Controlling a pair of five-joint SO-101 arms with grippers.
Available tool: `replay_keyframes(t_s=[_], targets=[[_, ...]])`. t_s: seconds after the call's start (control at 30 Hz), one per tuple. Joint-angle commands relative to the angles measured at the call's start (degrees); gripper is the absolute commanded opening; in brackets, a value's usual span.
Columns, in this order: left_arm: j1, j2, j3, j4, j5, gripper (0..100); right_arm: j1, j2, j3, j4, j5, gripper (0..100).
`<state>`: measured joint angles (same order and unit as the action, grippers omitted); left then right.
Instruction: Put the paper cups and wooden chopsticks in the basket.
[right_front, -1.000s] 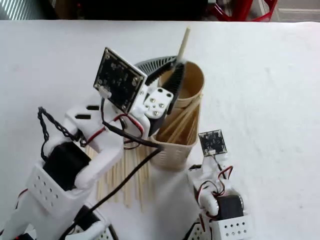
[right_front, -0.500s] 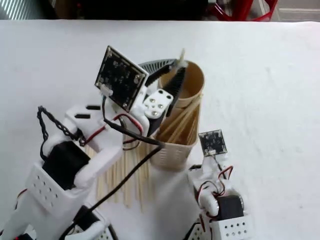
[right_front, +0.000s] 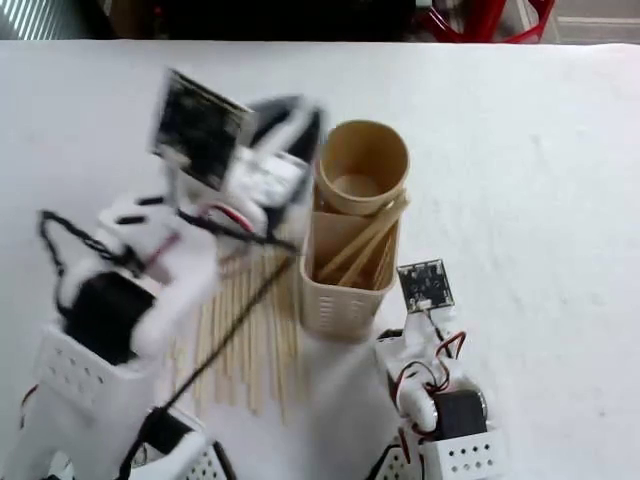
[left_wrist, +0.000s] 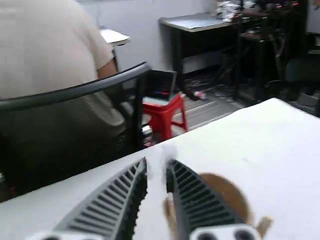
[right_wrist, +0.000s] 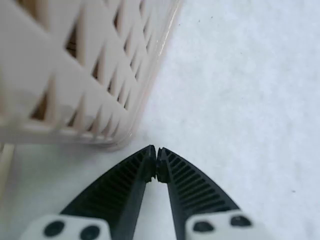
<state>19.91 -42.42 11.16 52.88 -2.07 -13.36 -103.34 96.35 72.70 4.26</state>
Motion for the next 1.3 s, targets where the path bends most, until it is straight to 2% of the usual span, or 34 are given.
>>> replay_keyframes(t_s=[0.0, 0.13, 0.27, 0.37, 0.5, 0.67, 0.9, 1.03, 1.27], targets=[[-12.00, -0.31, -0.18, 2.90, -0.09, 9, 0.22, -0.13, 0.53, 0.22, 0.09, 1.9], [-25.98, -0.31, 9.76, 3.52, -0.09, 9, 0.22, -0.13, 0.53, 0.22, 0.09, 1.9], [-35.65, -0.31, 25.14, -1.41, -1.67, 9, 0.22, -0.13, 0.53, 0.22, 0.09, 1.9], [-37.49, -0.22, 36.57, -9.41, -6.86, 9, 0.22, -0.13, 0.53, 0.22, 0.09, 1.9], [-35.65, 2.86, 44.92, -13.45, -5.98, 9, 0.22, -0.13, 0.53, 0.22, 0.09, 1.9], [-34.77, 19.74, 38.95, -11.52, -9.23, 9, 0.22, -0.13, 0.53, 0.22, 0.09, 1.9], [-30.73, 42.77, 24.09, -3.96, -14.33, 13, 0.22, -0.13, 0.53, 0.22, 0.09, 1.9], [-30.46, 47.60, 20.57, -3.25, -14.33, 13, 0.22, -0.13, 0.53, 0.22, 0.09, 1.9], [-30.90, 48.48, 19.87, -1.76, -14.24, 12, 0.22, -0.13, 0.53, 0.22, 0.09, 1.9]])
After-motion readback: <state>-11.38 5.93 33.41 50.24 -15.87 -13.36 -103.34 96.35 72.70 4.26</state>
